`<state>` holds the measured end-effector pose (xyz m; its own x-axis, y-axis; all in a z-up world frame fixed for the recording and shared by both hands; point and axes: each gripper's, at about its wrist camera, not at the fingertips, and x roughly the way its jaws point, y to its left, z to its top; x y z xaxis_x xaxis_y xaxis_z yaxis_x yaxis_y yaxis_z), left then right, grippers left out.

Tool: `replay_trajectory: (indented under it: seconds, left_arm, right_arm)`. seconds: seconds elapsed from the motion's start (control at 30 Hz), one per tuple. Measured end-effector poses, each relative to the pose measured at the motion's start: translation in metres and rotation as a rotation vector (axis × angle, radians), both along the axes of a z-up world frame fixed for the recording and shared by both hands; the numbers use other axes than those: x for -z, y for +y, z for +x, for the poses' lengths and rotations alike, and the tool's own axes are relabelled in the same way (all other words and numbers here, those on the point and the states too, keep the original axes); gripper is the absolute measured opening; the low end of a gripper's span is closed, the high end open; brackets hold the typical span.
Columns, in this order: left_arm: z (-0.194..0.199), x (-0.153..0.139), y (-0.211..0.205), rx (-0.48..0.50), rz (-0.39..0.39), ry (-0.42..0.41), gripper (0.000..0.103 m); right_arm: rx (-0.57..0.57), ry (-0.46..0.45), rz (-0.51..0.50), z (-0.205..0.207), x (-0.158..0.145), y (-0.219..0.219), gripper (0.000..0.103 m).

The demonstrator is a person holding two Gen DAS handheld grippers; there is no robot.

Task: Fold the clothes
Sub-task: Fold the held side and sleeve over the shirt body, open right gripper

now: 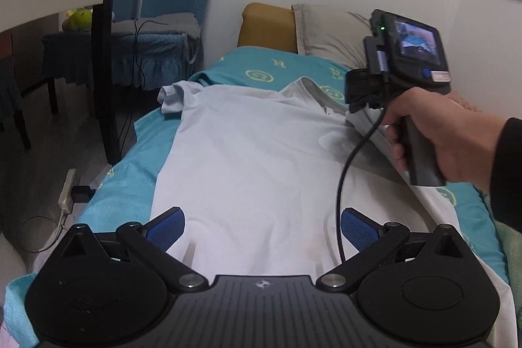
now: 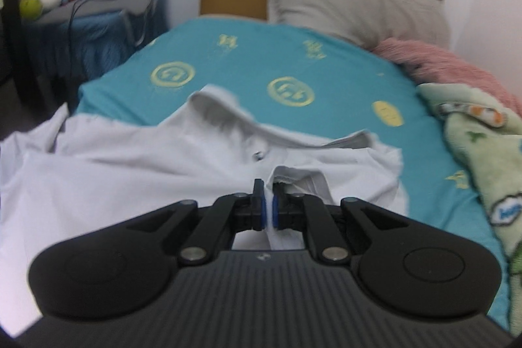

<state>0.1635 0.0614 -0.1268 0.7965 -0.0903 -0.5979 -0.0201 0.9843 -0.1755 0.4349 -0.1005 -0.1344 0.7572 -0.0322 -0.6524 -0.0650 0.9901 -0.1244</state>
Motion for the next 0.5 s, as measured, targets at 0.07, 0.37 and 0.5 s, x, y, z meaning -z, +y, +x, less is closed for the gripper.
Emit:
replay_trajectory:
  seconds: [0.07,0.37,0.5]
  left_arm:
    - [0.003,0.004,-0.001,-0.003,0.001,0.014,0.103]
    - [0.004,0.006,-0.008,0.026,-0.006,0.017,0.103]
    - [-0.005,-0.002,-0.011,0.029,-0.002,-0.013,0.103]
  right_arm:
    - [-0.028,0.011,0.022,0.002,0.005,0.0,0.011]
    - [-0.048,-0.074,0.141,-0.059,-0.035,-0.022,0.087]
    - [-0.012,-0.127,0.212,-0.126,-0.068,-0.044,0.087]
